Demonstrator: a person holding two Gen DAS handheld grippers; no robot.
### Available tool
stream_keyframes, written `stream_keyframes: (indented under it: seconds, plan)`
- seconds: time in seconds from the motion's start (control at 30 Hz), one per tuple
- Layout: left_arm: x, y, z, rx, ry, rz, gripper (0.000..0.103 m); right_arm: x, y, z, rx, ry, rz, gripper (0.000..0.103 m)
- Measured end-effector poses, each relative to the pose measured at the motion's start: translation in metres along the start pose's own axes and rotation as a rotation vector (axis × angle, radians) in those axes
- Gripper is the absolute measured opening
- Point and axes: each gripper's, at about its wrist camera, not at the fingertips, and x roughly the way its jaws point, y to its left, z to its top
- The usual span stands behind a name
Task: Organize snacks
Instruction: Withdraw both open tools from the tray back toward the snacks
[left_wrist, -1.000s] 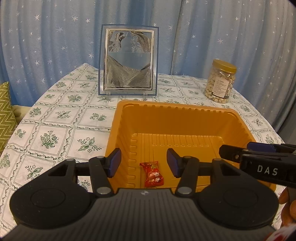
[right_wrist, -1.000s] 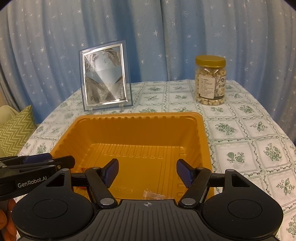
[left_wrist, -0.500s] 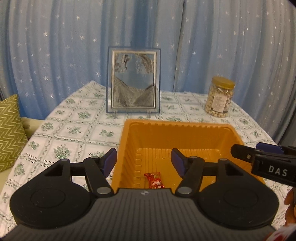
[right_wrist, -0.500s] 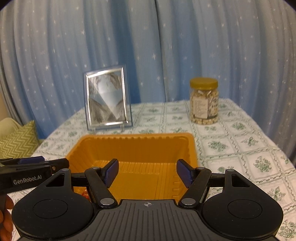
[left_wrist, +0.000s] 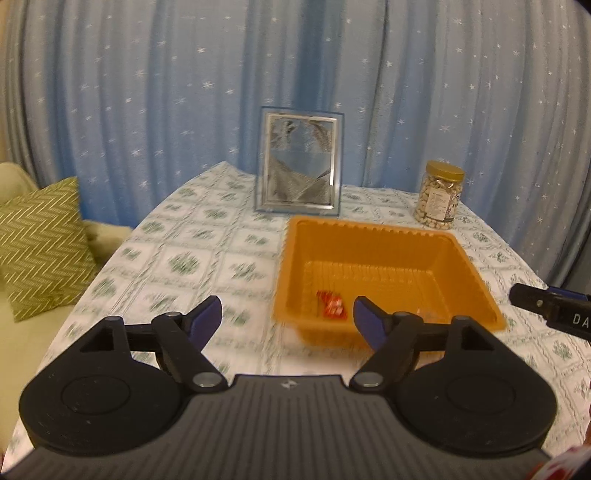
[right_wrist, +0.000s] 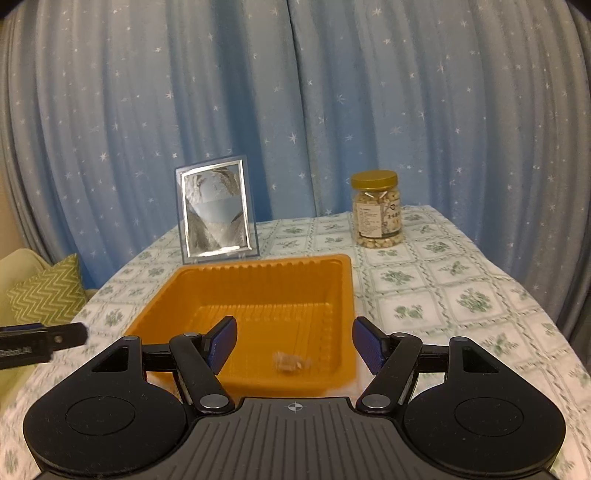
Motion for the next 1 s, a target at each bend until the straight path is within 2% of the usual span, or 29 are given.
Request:
stream_keyframes:
  seconds: [0.27, 0.53, 0.67, 1.0]
  plan:
    - [-0.051, 0.017, -0.048, -0.041, 0.041, 0.039, 0.081, -0.041, -0.001, -0.044, -0.005, 0.06, -0.005, 0.069]
    - [-0.07, 0.026, -0.081, -0.043, 0.099, 0.038, 0.081, -0.071, 0.008, -0.079, 0.008, 0.118, 0.0, 0.069]
    - [-0.072, 0.028, -0.09, -0.04, 0.115, 0.043, 0.081, -0.07, 0.016, -0.091, -0.015, 0.163, 0.013, 0.069]
    - [-0.067, 0.029, -0.101, -0.03, 0.147, 0.029, 0.081, -0.057, 0.02, -0.101, -0.036, 0.201, 0.031, 0.069]
